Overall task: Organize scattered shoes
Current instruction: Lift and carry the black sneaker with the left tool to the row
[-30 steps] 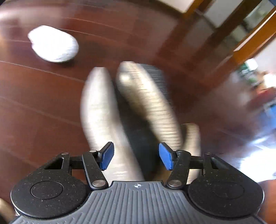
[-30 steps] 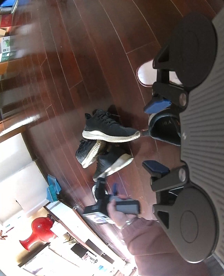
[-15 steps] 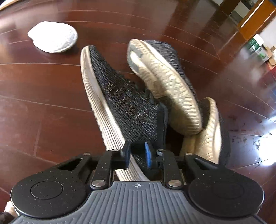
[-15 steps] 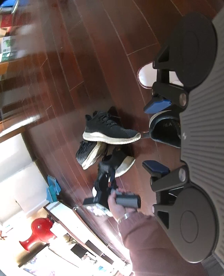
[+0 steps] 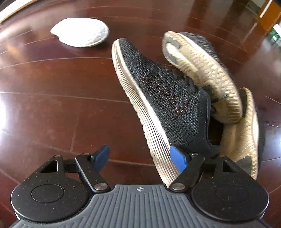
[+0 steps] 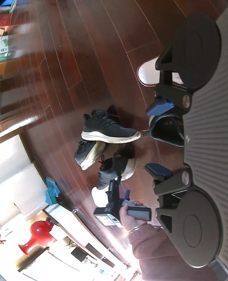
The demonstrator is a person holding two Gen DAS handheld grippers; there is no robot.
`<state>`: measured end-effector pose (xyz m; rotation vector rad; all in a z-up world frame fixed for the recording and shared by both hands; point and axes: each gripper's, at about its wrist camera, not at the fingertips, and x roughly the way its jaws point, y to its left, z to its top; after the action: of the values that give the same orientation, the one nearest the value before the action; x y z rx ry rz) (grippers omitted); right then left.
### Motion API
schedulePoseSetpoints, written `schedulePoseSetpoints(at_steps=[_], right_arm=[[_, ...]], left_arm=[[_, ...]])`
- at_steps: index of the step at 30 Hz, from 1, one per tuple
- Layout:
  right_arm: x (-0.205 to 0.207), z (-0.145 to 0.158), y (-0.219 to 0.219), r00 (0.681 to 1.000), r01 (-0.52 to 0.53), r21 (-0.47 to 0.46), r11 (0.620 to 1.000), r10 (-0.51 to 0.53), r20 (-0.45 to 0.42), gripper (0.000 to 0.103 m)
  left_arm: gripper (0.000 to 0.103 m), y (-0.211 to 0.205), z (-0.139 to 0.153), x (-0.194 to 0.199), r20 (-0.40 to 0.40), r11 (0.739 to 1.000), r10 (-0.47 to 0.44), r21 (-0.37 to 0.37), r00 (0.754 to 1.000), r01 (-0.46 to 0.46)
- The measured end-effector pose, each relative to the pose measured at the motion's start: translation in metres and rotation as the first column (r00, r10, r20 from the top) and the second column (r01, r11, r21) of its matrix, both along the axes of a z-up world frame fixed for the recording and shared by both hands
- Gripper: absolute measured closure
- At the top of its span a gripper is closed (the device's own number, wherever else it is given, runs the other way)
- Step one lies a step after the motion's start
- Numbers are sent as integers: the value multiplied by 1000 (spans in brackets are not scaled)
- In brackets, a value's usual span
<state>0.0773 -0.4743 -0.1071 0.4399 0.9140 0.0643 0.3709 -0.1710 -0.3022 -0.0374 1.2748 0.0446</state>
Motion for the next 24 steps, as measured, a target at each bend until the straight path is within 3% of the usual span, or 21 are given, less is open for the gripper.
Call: schedulePoseSetpoints(at_steps=[1,2,4,9,13,19,24], right_arm=[[-1,3,1,1000,-7,-7,1000,7,9,39],[-1,6,2,1000,-10,-10,1000,10,15,39],[-2,11,0,999,-8,-9,1000,8,35,39],[0,5,-4,999,-9,0,1000,8,34,39],[-2,-1,-2,1000,-20,-2,1000,20,9,39],[-4,9,-4,999,-8,-3,1000,9,42,39],[-6,5,-1,999,-12,7,1000,12,33,39]], left_arm=[[43,9,-5,-2,-25,999,18,31,1000,-17],[55,19,-14,-4,-70,997,32,67,997,-27],[63,35,-22,-5,-102,996,59,67,993,-52],[58,60,-14,-9,-61,995,79,-47,995,-82],[28,73,3,-12,-46,986,100,-131,994,-105],[28,60,19,-10,-35,982,65,-175,997,-70],[33,57,1,-14,-79,969,157,-182,985,-169]])
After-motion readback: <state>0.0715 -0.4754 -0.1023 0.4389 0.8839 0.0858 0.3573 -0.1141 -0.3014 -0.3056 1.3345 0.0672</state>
